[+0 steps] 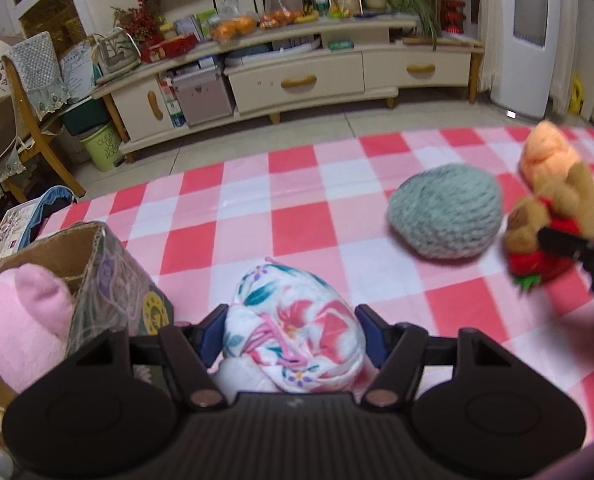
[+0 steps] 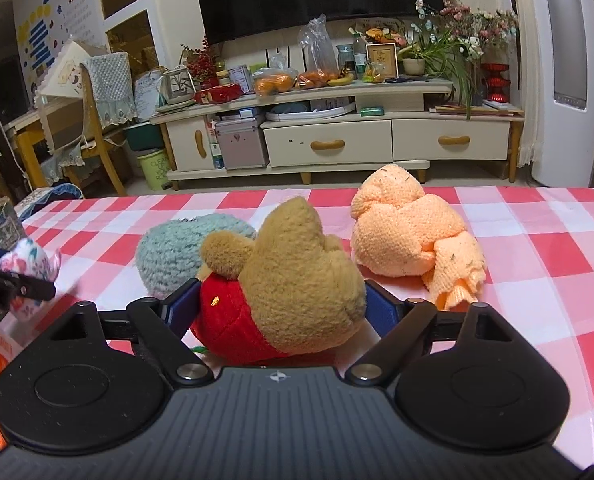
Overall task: Organize soft objects
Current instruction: 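Grasp the floral cloth bundle with the left tool while the right tool grasps the brown bear, then carry the floral bundle with the left tool into the box while the right tool carries the bear there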
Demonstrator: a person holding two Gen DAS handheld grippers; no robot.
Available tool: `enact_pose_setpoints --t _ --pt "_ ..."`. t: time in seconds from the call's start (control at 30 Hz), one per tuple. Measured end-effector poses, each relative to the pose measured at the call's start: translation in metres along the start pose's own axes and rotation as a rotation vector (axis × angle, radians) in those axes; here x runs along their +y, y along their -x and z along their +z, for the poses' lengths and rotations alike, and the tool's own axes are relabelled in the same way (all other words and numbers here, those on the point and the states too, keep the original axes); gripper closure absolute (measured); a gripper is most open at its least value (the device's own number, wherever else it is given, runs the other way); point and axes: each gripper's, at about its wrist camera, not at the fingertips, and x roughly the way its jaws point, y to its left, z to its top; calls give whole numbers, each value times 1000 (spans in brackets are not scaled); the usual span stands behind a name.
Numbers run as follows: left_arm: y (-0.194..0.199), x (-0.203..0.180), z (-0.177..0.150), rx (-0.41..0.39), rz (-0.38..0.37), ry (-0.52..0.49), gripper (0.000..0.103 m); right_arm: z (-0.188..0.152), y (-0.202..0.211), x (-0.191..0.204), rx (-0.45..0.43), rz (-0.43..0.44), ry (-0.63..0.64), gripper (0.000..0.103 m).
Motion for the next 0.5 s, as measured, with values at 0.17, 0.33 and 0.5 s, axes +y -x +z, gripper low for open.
enact_pose_setpoints --t 0.17,0.33,0.5 --pt "22 -2 -2 -80 -26 44 36 -4 11 2 -9 -25 7 0" --pt "44 -3 -7 -140 -37 56 36 -5 20 6 -10 -36 4 0" --pt "64 -3 -15 -189 -46 70 36 -8 35 5 -12 -33 -21 0"
